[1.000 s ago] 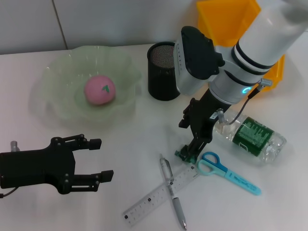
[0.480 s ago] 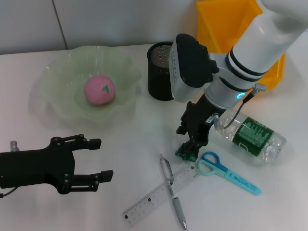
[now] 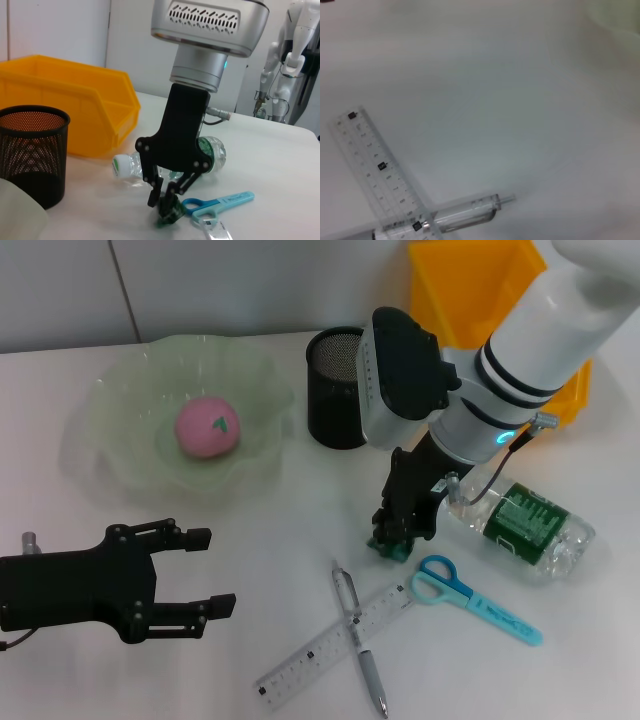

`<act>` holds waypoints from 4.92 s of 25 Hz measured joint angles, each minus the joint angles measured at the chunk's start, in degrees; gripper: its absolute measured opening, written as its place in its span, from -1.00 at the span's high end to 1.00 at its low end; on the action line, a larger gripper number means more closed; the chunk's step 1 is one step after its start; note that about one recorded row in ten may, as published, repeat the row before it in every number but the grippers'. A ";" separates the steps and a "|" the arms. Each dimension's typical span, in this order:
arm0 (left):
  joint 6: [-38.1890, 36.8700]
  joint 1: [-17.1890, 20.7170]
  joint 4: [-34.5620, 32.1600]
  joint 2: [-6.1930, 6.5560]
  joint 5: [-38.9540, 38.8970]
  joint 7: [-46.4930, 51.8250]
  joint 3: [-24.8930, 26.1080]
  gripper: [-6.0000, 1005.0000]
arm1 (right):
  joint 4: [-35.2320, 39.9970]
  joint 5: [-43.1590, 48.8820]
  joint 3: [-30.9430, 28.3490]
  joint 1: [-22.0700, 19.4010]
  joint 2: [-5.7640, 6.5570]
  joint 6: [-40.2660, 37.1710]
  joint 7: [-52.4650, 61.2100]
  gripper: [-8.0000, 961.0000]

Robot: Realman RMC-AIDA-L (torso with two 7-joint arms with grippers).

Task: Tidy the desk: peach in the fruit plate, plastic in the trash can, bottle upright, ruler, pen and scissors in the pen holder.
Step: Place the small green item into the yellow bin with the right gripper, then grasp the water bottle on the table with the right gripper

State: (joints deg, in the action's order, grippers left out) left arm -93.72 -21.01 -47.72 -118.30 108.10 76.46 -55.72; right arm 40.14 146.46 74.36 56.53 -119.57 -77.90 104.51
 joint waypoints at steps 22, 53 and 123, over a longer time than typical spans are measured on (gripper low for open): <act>-0.22 0.10 0.00 0.00 -0.41 0.06 -0.01 -0.68 | 8.46 -0.45 -2.82 -2.49 0.41 -5.36 0.44 0.91; -1.02 -0.60 0.00 -0.13 -0.63 0.00 0.01 -0.67 | 24.85 -13.92 -29.40 -11.16 2.22 4.43 4.42 0.90; -3.19 -1.10 0.35 -0.16 -2.14 0.00 0.08 -0.67 | 23.91 -6.36 -28.94 -13.11 1.56 15.63 16.97 -0.60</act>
State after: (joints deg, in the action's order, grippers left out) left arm -96.91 -22.11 -47.37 -118.46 105.97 76.46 -55.64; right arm 64.05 140.10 45.42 43.42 -118.01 -62.27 121.48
